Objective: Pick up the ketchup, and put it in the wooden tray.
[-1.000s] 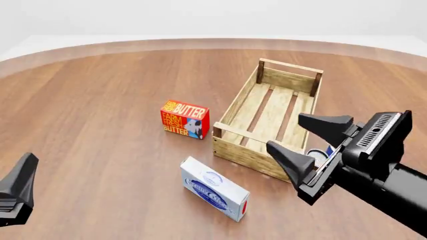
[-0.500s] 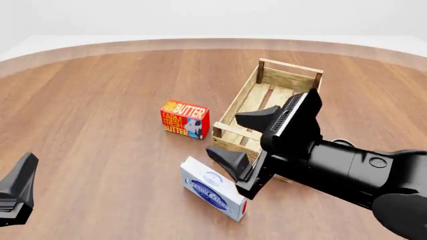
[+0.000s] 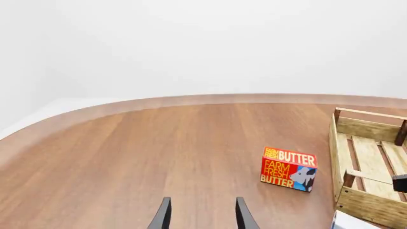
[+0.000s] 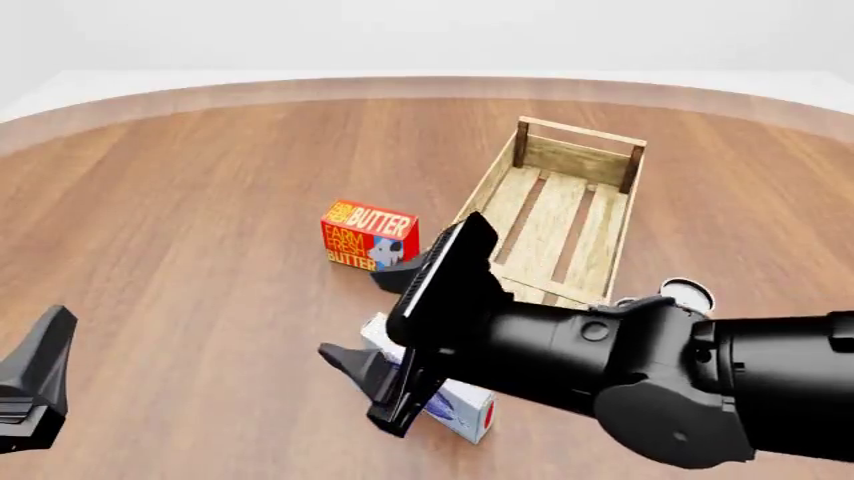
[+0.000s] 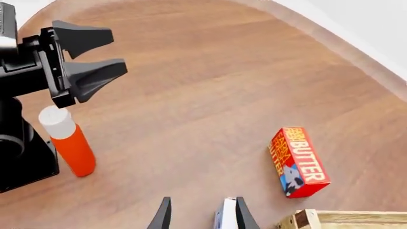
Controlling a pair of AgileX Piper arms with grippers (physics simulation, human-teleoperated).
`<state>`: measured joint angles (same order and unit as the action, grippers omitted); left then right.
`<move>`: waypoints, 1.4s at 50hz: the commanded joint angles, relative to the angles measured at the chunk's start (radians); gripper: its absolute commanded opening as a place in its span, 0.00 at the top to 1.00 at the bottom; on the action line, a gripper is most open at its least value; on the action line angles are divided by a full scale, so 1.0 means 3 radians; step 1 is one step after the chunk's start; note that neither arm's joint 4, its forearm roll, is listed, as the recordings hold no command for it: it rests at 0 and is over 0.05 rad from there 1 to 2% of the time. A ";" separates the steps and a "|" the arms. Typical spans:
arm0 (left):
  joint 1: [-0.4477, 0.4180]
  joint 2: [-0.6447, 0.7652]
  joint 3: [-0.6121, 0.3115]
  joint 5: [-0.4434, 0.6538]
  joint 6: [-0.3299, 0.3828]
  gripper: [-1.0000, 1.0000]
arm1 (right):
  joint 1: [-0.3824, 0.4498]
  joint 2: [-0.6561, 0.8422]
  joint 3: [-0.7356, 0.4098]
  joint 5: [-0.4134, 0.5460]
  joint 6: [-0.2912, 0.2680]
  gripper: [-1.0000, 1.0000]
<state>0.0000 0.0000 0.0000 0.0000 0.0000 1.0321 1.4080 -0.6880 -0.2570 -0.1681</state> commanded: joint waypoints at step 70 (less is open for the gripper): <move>0.0000 0.0000 0.0000 0.0000 0.0000 0.00 | 0.1162 0.1521 -0.1261 0.0074 0.0063 0.00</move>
<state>0.0000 0.0000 0.0000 0.0000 0.0000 1.3426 1.8236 -1.0053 -0.2601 -0.1445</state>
